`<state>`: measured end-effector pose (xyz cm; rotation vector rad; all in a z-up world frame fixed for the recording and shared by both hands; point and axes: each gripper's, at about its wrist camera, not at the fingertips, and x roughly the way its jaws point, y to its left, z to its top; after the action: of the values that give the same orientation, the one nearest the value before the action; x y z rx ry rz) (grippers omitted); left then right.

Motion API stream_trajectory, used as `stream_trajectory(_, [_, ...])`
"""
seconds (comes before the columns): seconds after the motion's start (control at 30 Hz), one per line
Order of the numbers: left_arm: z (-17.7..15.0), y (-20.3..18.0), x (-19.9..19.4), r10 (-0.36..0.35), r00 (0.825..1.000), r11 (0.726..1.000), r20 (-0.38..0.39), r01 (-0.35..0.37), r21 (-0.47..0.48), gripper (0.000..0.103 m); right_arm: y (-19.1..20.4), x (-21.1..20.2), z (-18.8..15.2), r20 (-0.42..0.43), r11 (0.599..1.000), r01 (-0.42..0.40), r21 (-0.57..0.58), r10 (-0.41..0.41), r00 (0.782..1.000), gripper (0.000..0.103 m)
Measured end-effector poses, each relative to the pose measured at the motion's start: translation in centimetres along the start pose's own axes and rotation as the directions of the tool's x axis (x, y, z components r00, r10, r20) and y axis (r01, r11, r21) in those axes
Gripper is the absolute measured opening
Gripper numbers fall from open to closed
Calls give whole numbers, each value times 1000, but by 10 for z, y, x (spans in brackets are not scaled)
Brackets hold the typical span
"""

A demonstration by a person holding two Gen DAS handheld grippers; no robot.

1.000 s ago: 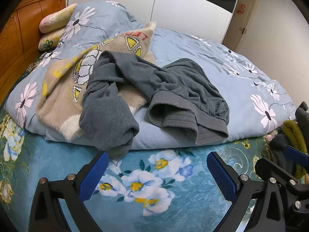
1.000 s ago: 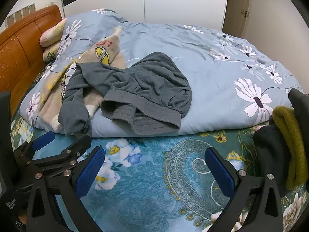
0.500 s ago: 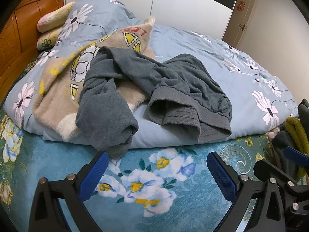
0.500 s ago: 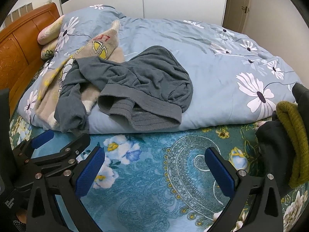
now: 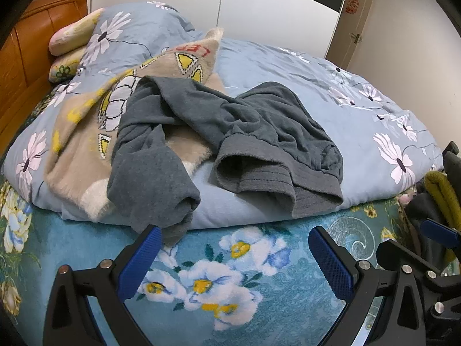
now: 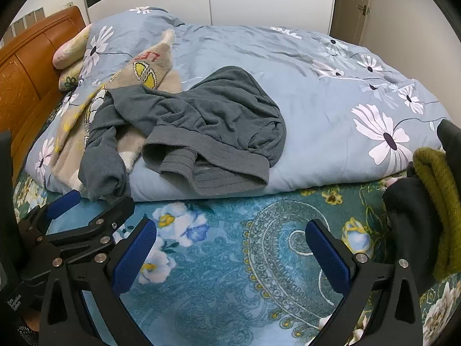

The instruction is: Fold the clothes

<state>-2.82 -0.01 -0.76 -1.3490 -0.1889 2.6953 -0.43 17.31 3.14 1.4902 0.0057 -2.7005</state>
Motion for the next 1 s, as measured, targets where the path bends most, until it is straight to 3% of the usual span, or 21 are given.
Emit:
stream_trajectory(0.3, [3,-4,3,-14,1000,1000,6,14,23,103,-4,2,0,-8,1000,2,7,-2,1000,103])
stream_trajectory(0.47, [24,-5,20,10,1000,999,26,-11,47,103,-13,-1,-11,-7,1000,-20,17,20,1000,103])
stream_trajectory(0.6, [44,-9,54,94,996,988,6,-94,125,103,-31,-4,-38,-16,999,-20,25,21,1000,103])
stream_trajectory(0.73, [46,-20,92,198,980,946,3,-192,261,101,-58,-8,-67,-29,996,-20,89,22,999,103])
stream_trajectory(0.83, [45,-27,120,259,966,907,-3,-242,345,86,-81,-15,-84,-21,990,-35,138,39,999,103])
stream_trajectory(0.93, [51,-26,133,275,961,911,-37,-247,331,66,-101,-22,-100,-15,978,-36,204,40,999,103])
stream_trajectory(1.0, [58,-26,132,276,960,921,-46,-250,300,30,-109,-25,-107,-20,974,-31,224,37,999,103])
